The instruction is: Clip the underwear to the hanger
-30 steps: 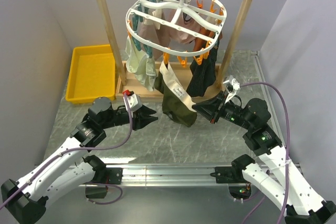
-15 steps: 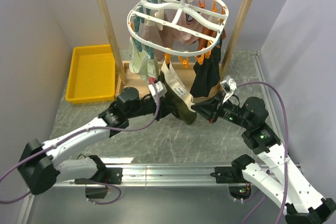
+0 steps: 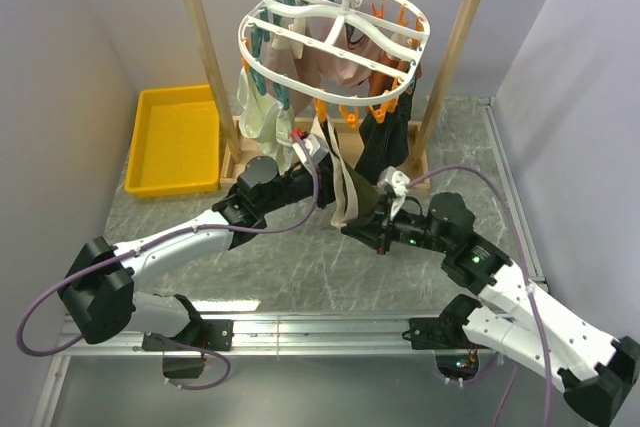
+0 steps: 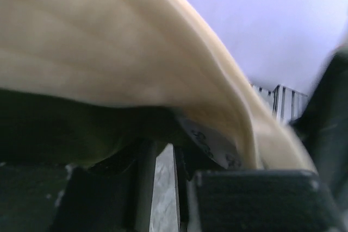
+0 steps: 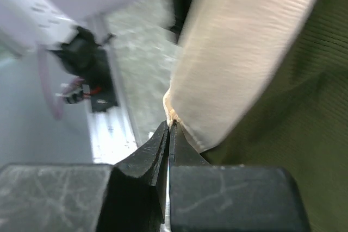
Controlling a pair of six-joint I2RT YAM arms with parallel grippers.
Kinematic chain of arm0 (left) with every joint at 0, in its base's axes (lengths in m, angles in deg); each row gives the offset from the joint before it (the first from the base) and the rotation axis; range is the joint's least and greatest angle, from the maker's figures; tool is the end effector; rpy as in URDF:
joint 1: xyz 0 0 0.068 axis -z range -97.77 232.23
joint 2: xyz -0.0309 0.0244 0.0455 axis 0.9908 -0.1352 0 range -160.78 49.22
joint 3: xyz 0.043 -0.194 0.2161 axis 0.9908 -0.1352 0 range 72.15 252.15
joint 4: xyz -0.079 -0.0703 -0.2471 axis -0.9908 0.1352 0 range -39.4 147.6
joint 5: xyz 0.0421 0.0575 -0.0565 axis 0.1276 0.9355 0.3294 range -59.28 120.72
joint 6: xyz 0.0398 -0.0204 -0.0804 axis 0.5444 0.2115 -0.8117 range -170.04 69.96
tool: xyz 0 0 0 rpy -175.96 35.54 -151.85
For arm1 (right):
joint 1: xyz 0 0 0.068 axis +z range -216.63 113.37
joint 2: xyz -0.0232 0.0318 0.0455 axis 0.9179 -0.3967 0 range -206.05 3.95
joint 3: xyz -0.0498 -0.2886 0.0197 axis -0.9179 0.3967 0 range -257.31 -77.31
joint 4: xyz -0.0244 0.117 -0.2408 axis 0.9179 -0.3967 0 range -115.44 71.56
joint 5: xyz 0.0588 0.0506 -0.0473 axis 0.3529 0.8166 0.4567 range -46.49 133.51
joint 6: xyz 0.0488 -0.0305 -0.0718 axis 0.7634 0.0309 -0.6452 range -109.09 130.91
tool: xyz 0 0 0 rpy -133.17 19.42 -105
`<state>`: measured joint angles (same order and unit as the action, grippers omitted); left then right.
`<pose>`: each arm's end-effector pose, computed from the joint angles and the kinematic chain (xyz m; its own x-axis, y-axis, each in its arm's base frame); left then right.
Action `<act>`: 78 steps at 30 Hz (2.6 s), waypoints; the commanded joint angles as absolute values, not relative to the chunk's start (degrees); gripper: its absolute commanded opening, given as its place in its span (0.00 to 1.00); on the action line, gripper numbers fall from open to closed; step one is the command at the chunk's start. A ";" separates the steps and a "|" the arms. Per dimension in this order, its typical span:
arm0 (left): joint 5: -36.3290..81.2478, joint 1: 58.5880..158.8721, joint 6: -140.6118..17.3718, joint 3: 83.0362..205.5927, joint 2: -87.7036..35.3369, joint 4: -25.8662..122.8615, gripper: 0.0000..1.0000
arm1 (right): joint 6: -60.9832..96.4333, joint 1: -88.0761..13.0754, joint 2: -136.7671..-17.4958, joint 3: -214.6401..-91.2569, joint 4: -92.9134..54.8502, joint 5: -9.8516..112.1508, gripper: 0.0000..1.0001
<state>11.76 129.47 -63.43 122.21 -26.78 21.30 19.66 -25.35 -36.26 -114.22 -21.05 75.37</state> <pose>0.2222 -0.2800 0.3428 -0.1730 -0.1354 -0.9756 0.8990 0.3830 -0.2126 0.1225 0.1656 0.3282 -0.2217 -0.0228 -0.9748 -0.9320 0.2988 0.2050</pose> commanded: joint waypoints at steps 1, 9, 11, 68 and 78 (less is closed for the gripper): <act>11.21 129.69 -65.68 123.48 -24.79 15.09 0.24 | 16.71 -24.88 -39.29 -113.00 -16.78 69.72 0.00; 9.63 129.69 -64.55 122.68 -22.41 18.08 0.26 | 17.77 -25.05 -42.11 -111.77 -13.87 51.87 0.00; 9.80 129.60 -63.93 122.68 -22.32 19.48 0.27 | 18.12 -24.97 -42.28 -111.42 -12.82 48.44 0.00; 12.97 105.79 -63.23 134.90 -28.30 28.36 0.54 | 12.32 -26.81 -34.28 -124.77 -17.91 50.21 0.51; 11.39 103.50 -63.84 135.95 -28.39 29.16 0.54 | 16.36 -38.84 -43.05 -134.17 -18.00 50.88 0.59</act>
